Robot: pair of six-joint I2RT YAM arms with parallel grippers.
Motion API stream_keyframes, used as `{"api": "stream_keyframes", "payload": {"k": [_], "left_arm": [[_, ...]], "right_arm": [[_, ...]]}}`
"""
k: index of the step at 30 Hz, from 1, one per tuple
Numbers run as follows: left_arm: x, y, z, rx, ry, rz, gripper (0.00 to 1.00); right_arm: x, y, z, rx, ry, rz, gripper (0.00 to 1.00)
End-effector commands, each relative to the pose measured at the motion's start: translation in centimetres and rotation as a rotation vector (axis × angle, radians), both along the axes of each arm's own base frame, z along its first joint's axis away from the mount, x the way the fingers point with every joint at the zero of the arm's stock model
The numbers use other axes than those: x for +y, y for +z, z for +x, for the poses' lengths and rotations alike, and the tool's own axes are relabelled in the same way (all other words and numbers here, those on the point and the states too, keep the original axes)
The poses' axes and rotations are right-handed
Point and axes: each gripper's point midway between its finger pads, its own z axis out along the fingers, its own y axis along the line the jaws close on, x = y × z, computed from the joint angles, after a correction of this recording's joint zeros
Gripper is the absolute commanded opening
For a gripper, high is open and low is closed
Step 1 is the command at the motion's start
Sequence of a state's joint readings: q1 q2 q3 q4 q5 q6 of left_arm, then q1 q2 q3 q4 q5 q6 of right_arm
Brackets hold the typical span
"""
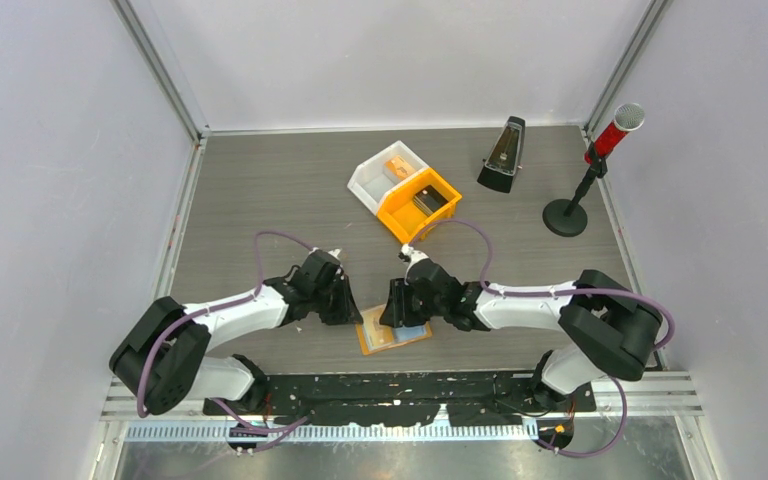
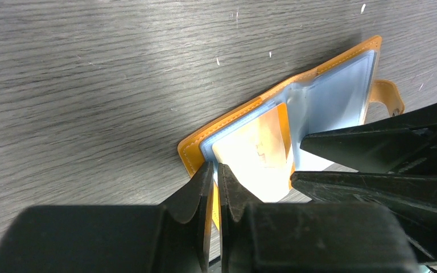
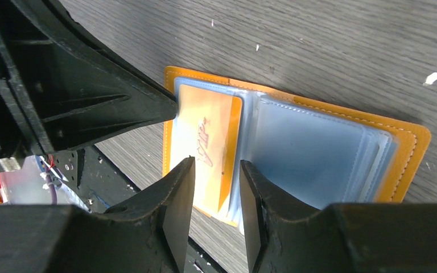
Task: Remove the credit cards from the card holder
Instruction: Remove the credit card from the card holder.
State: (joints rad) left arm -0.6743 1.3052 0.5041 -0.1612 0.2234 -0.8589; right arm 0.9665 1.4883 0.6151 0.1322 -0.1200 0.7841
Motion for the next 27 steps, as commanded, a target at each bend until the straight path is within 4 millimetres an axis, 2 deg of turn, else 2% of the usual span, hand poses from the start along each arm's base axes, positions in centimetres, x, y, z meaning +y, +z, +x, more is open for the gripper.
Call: {"api": "stream_keyframes", "payload": {"k": [1, 7, 11, 15, 18, 20, 27], "left_arm": [[0.6, -0.7, -0.3, -0.009, 0.002, 0.023, 0.1], [0.7, -1.0, -0.4, -0.003, 0.006, 0.026, 0.1], [0.8, -1.3, -0.5, 0.004, 0.006, 0.032, 0.1], [0.8, -1.4, -0.6, 0.012, 0.005, 0.031, 0.09], [0.8, -1.3, -0.5, 0.007, 0.008, 0.031, 0.09], [0.8, -1.3, -0.5, 0.007, 0.009, 0.036, 0.09], [0.9, -1.2, -0.4, -0.002, 0.012, 0.035, 0.09]], "right_arm": [[0.8, 0.2, 0.8, -0.016, 0.011, 0.009, 0.42], [0.6, -0.9, 0.3, 0.013, 0.014, -0.008, 0.42], [0.6, -0.7, 0.3, 0.008, 0.017, 0.006, 0.4], [0.4, -0.2, 0.4, -0.006, 0.013, 0.035, 0.3], [0.2, 0.6, 0.8, -0.025, 0.007, 0.067, 0.12], [0.0, 1.1, 0.9, -0.037, 0.008, 0.091, 0.06], [-0.9, 2.2, 0.8, -0.06, 0.015, 0.153, 0.05]]}}
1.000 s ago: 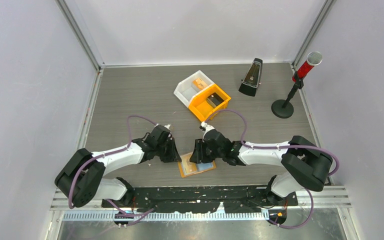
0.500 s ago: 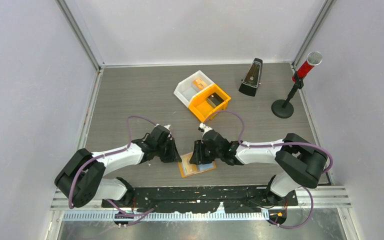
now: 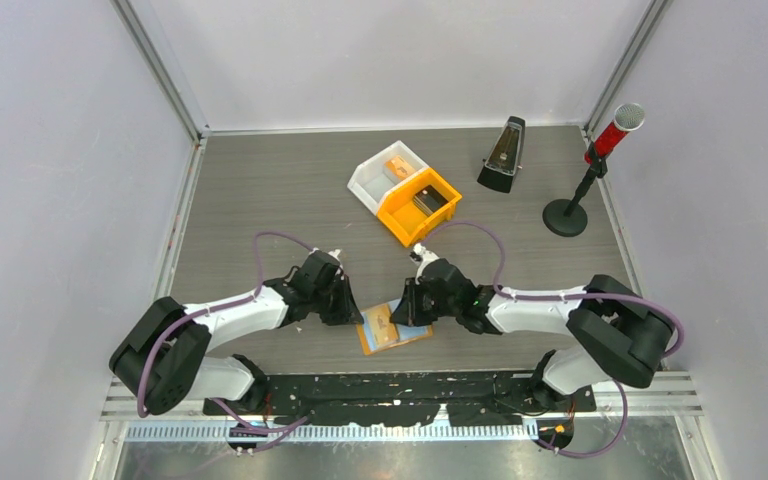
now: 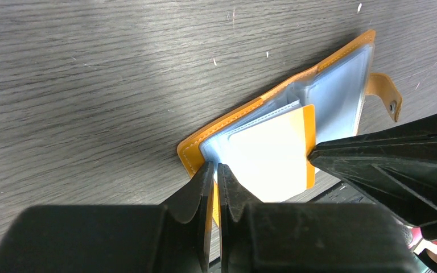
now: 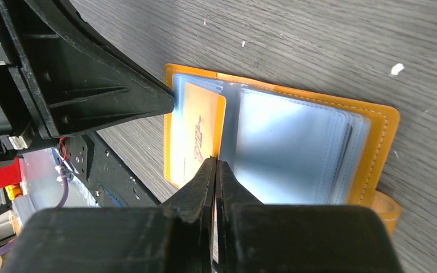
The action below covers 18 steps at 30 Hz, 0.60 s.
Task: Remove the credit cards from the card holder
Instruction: Remove the credit card from the card holder.
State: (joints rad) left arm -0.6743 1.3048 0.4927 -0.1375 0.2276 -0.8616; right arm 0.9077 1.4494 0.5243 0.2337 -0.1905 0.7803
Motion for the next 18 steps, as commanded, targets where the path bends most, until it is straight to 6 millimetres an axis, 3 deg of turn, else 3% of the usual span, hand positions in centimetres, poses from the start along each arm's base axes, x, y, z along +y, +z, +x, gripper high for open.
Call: {"api": "stream_keyframes", "payload": {"k": [1, 12, 18], "left_arm": [[1.1, -1.3, -0.4, 0.006, 0.014, 0.055, 0.09], [0.6, -0.7, -0.4, 0.007, -0.005, 0.035, 0.09], [-0.8, 2.5, 0.1, -0.038, -0.035, -0.049, 0.14]], "right_arm": [[0.2, 2.2, 0.5, -0.062, 0.016, 0.086, 0.05], [-1.2, 2.9, 0.9, -0.074, 0.006, 0.086, 0.05], [-2.1, 3.8, 1.3, -0.095, -0.014, 0.062, 0.05]]}}
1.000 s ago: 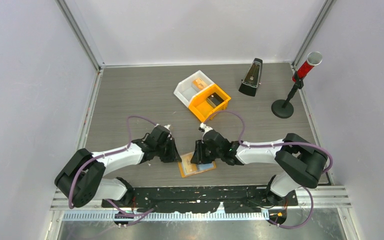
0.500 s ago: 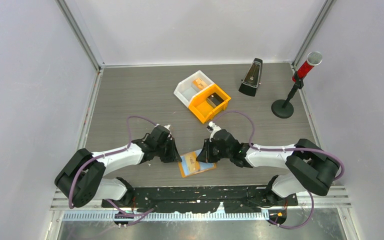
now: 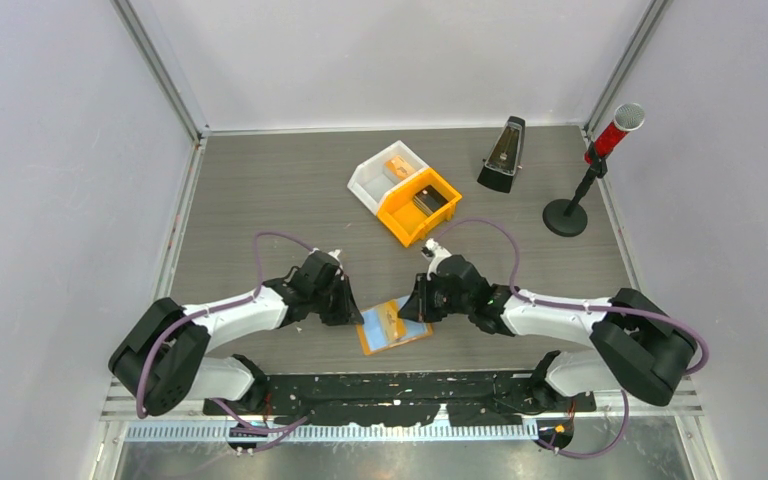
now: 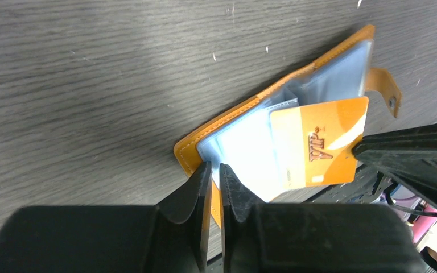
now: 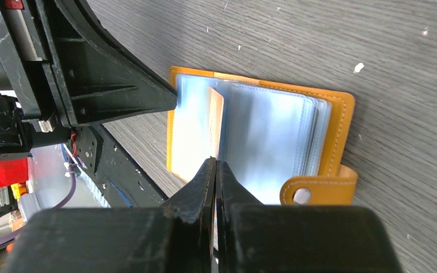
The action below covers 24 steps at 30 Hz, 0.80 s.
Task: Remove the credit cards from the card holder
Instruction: Remove the credit card from the card holder.
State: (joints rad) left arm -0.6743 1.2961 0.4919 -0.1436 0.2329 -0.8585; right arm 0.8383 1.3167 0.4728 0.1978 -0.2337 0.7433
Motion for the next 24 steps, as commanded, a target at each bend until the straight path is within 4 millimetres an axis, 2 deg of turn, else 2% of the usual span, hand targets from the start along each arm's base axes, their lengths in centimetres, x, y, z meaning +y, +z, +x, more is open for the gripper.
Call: {"api": "stream_keyframes", "payload": {"k": [1, 4, 8, 12, 16, 23, 24], "left_arm": [[-1.0, 3.0, 0.3, -0.05, -0.033, -0.064, 0.16], [-1.4, 5.3, 0.7, -0.098, -0.035, -0.107, 0.23], [-1.8, 8.0, 0.8, -0.149, -0.037, -0.168, 0.4], [-2.2, 10.3, 0.6, -0.193, -0.038, -0.242, 0.5], [-2.3, 11.5, 0.5, -0.223, -0.04, -0.279, 0.54], [-3.6, 12.9, 0.0, -0.235, -0.081, -0.388, 0.58], [-3.9, 13.2, -0.1, -0.233, -0.09, -0.417, 0.6]], "right_arm": [[-0.3, 2.1, 0.8, -0.061, -0.007, 0.021, 0.05], [-0.8, 2.6, 1.0, -0.073, -0.032, 0.016, 0.05], [-1.2, 3.3, 1.2, -0.066, -0.071, 0.067, 0.05], [-1.2, 5.2, 1.2, -0.081, -0.093, 0.121, 0.05], [-1.7, 7.4, 1.6, -0.125, -0.132, 0.163, 0.05], [-1.9, 9.6, 1.2, -0.127, -0.157, 0.237, 0.05], [-1.7, 10.6, 1.2, -0.139, -0.156, 0.285, 0.05]]}}
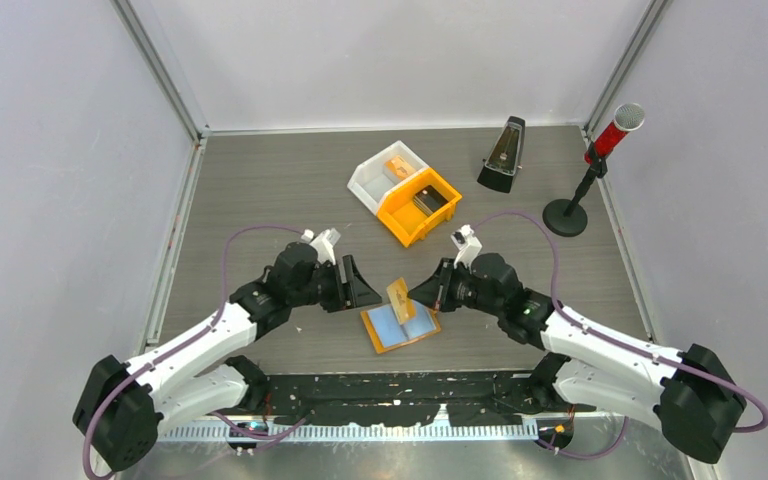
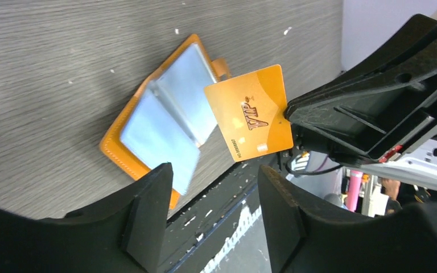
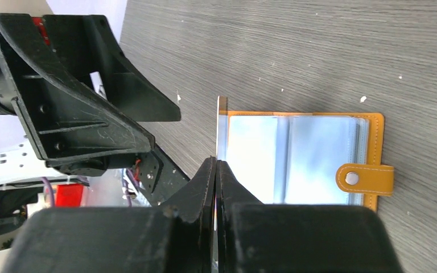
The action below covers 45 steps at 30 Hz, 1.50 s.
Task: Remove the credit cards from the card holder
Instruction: Remove the credit card from the card holder, then place the credit card in the storage box.
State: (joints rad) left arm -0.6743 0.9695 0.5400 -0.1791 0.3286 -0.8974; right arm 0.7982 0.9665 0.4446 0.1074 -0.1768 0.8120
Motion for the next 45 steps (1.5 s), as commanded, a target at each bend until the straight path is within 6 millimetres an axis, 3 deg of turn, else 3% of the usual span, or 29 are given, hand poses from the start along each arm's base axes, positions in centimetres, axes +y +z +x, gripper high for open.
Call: {"api": "stream_keyframes", "payload": {"k": [1, 2, 9, 19, 21, 26, 29, 30, 32, 35, 38, 45], "left_arm": [[-2.1, 2.9, -0.4, -0.038, -0.066, -0.166, 0.61], [-2.5, 3.3, -0.5, -0.039, -0.077, -0.197, 0.63], [-3.6, 5.9, -0.9, -0.067, -0.114, -0.356, 0.67], [-3.8, 6.9, -1.3, -0.086, -0.113, -0.454, 0.66], [-3.9, 7.7, -1.4, -0.105, -0.126, -0.496, 0.59], [-4.1, 8.6, -1.5, -0.15, -0.152, -0.537, 0.2], [-4.4, 9.0, -1.9, -0.158, -0.193, -0.542, 0.0], [-4.4, 9.1, -2.0, -0.158, -0.203, -0.543, 0.0], [-4.4, 9.1, -2.4, -0.155, -0.225, -0.541, 0.0], [-4.5, 9.0, -3.3, -0.153, -0.3, -0.505, 0.0], [-4.4, 8.5, -4.7, -0.139, -0.397, -0.455, 0.0], [-3.8, 7.4, -6.5, -0.115, -0.493, -0.393, 0.0]], "right_arm": [[0.5, 2.6, -0.2, 0.011, -0.024, 0.137, 0.05], [0.7, 4.0, -0.2, -0.012, -0.02, 0.193, 0.05], [0.8, 6.5, -1.3, -0.005, -0.008, 0.359, 0.05], [1.0, 7.8, -2.1, 0.006, 0.022, 0.498, 0.05], [0.9, 7.8, -2.1, 0.013, 0.017, 0.512, 0.05], [1.7, 8.6, -3.1, -0.019, 0.112, 0.499, 0.05], [2.0, 8.1, -4.1, -0.039, 0.197, 0.42, 0.15], [1.8, 8.6, -4.0, -0.1, 0.217, 0.389, 0.23], [0.7, 6.7, -3.7, -0.111, 0.223, 0.241, 0.3], [-1.2, 6.5, -2.7, -0.211, 0.243, 0.093, 0.35], [-2.5, 9.1, -2.7, -0.253, 0.311, 0.075, 0.39], [-1.9, 11.1, -3.0, -0.299, 0.477, 0.015, 0.41]]}}
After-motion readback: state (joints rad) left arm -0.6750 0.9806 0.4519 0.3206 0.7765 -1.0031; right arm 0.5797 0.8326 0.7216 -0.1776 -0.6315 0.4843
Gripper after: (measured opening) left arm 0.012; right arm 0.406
